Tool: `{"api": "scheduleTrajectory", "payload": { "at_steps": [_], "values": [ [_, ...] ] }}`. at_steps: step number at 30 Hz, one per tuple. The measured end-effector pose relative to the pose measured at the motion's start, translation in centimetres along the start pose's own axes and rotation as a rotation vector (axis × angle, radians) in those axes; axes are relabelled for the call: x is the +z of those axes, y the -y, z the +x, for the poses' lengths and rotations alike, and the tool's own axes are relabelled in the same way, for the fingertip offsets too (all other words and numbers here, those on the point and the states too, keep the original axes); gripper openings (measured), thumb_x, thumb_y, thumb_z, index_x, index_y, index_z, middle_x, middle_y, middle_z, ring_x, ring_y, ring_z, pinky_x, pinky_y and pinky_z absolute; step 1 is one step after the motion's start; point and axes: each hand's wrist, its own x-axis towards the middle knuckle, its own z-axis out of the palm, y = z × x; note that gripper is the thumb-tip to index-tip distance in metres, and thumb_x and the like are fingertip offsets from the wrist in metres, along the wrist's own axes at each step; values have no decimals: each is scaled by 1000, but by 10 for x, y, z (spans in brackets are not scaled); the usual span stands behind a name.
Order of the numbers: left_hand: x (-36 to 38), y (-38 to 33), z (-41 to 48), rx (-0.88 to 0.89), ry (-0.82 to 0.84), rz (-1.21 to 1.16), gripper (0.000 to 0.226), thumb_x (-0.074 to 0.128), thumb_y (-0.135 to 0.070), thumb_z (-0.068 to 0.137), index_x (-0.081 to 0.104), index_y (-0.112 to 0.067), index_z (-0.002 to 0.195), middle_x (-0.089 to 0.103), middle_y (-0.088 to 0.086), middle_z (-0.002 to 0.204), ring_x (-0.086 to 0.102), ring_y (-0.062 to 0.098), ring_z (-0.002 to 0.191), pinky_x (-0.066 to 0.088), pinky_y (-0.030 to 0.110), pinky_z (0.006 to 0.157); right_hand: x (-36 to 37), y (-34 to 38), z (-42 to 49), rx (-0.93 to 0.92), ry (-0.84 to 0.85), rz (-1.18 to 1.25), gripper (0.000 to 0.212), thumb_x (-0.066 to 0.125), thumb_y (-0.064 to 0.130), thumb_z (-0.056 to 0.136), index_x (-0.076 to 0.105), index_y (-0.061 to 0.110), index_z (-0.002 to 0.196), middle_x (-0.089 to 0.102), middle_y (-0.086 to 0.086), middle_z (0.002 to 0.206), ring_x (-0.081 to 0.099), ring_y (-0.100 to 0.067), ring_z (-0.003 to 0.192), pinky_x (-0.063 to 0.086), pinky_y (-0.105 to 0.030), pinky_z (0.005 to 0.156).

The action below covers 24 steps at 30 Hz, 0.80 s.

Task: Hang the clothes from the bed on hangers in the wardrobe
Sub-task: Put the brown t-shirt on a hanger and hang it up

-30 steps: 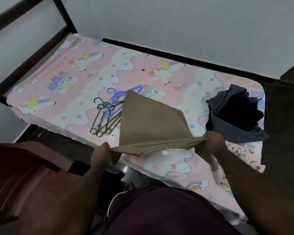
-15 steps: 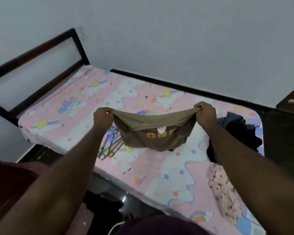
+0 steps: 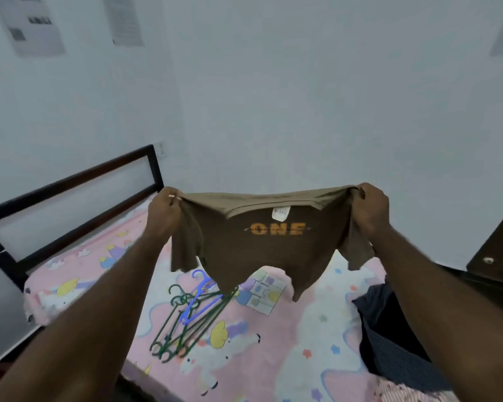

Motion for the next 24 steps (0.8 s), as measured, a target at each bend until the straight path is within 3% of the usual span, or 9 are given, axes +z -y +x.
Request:
{"api": "scheduleTrajectory", "payload": {
  "at_steps": [2,4,9,13,15,17,20,22,24],
  "values": [
    [-1,-5,-2,14,-18,-32,18,42,-7,97,59,-4,103,59,8,98,53,22,90,43,25,76,-3,2,5,11,70,-58,20,44,9,94,59,11,81,64,-10,89,56,-32,87,35,-30,73],
    [-3,-8,-1,35,-26,-32,15,47,-11,99,61,-5,103,60,6,97,54,20,89,44,28,79,-6,2,10,36,98,-108,20,45,8,92,58,14,77,61,-6,84,58,-34,88,35,-30,72],
    [-9,-19,-3,54,120,-193,16,55,-18,98,66,-7,97,65,1,88,57,6,77,44,14,71,-16,2,10,67,58,80,20,48,3,89,65,10,96,65,-4,100,59,-24,95,39,-27,79],
    [-16,-11,10,-50,269,-316,16,56,-21,98,66,-12,90,65,3,91,59,16,87,45,28,78,-24,0,11,18,97,66,12,51,8,94,61,13,94,61,0,95,53,-19,88,35,-26,76],
    [-14,-2,8,-81,278,-208,22,54,-23,99,64,-10,83,63,2,90,57,19,90,43,28,76,-22,-13,7,30,172,-37,14,52,13,97,62,8,90,61,-7,94,52,-24,90,32,-27,76],
    [-10,4,0,-21,328,-114,32,57,-33,97,63,-10,76,61,1,81,54,15,80,40,28,71,-17,-26,5,44,224,-73,23,50,16,100,60,3,84,60,-13,91,52,-27,88,31,-29,73],
    [-11,9,-10,-50,582,-172,37,74,-51,75,71,-15,82,72,-1,93,64,11,87,46,27,82,-17,-32,0,102,284,-70,31,47,19,101,54,2,76,56,-14,85,51,-28,84,30,-31,69],
    [-11,11,-10,-56,731,-48,32,80,-47,70,74,-19,84,73,-3,99,65,10,93,48,25,84,-19,-35,-1,136,372,-84,36,48,20,101,59,-8,82,58,-18,87,51,-28,82,32,-32,68],
    [-9,14,-7,-26,780,205,21,79,-36,79,72,-17,80,70,-3,90,60,9,85,44,21,74,-24,-34,-3,118,481,-72,35,51,22,101,62,-8,85,60,-16,87,51,-25,80,35,-33,68]
  ]
}}
